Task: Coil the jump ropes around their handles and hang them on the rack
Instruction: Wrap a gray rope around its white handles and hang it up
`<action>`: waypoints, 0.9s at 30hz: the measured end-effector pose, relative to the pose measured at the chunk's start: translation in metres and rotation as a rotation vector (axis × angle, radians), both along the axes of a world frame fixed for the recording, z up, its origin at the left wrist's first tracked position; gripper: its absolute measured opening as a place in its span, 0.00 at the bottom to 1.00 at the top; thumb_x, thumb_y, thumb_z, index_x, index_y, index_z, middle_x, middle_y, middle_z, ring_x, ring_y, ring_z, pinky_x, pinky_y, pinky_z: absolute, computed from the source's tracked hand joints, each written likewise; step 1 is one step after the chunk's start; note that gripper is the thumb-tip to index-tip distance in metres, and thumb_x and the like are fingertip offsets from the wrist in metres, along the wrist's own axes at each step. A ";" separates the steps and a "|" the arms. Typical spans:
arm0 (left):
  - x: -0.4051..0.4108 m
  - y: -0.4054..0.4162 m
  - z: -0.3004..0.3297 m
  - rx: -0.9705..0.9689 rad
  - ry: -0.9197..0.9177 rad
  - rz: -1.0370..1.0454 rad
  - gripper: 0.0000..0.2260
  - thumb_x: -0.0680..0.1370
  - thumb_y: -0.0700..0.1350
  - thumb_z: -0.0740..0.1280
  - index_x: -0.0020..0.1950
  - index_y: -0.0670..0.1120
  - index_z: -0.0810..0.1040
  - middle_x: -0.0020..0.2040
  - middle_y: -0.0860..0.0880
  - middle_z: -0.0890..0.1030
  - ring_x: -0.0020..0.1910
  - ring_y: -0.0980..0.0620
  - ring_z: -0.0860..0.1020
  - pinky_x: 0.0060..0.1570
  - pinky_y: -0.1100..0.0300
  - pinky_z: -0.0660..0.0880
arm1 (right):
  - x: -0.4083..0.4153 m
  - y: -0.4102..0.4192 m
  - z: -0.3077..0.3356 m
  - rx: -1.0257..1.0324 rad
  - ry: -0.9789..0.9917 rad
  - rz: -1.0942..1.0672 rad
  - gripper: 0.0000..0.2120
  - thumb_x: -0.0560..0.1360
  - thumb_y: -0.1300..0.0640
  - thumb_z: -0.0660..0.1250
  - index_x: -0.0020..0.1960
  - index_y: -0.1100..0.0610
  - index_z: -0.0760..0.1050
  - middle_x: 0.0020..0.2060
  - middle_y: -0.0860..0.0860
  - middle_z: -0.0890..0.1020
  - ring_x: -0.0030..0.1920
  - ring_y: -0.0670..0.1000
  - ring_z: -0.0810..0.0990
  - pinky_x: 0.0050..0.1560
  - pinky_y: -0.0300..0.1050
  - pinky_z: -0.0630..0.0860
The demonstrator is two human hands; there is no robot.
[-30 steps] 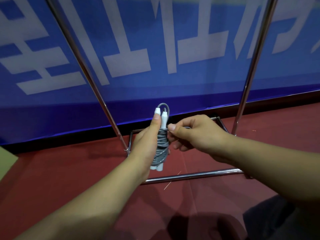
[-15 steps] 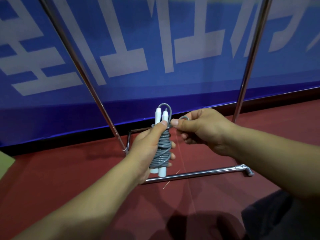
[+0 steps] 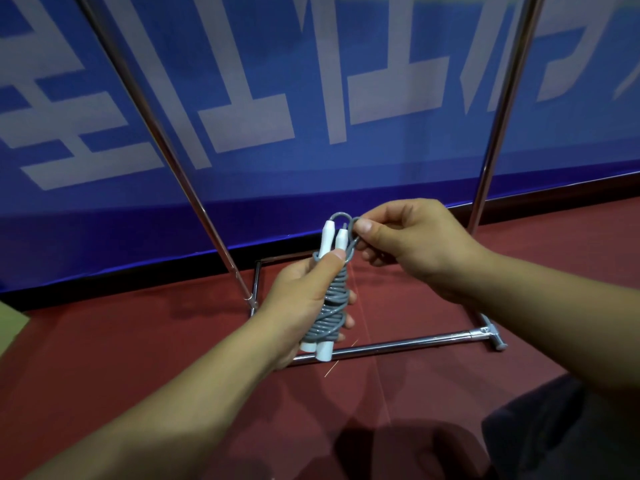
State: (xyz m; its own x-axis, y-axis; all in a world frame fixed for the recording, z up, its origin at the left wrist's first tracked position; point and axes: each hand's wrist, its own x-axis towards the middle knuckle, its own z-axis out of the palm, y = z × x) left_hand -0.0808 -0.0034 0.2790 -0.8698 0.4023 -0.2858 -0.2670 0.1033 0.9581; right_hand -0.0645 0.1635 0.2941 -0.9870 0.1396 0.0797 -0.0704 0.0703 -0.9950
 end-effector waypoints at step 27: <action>0.002 0.008 -0.004 -0.069 0.116 0.024 0.13 0.80 0.55 0.65 0.45 0.46 0.77 0.35 0.44 0.81 0.27 0.47 0.78 0.30 0.58 0.75 | -0.005 -0.003 -0.004 -0.144 -0.078 -0.100 0.07 0.77 0.58 0.72 0.43 0.58 0.75 0.29 0.53 0.77 0.26 0.48 0.72 0.31 0.42 0.73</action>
State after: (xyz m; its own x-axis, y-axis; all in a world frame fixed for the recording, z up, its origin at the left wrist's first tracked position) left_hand -0.0791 0.0045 0.2749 -0.9078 0.3635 -0.2092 -0.1584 0.1647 0.9735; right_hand -0.0690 0.1605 0.2896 -0.9701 0.2413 -0.0249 0.0079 -0.0708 -0.9975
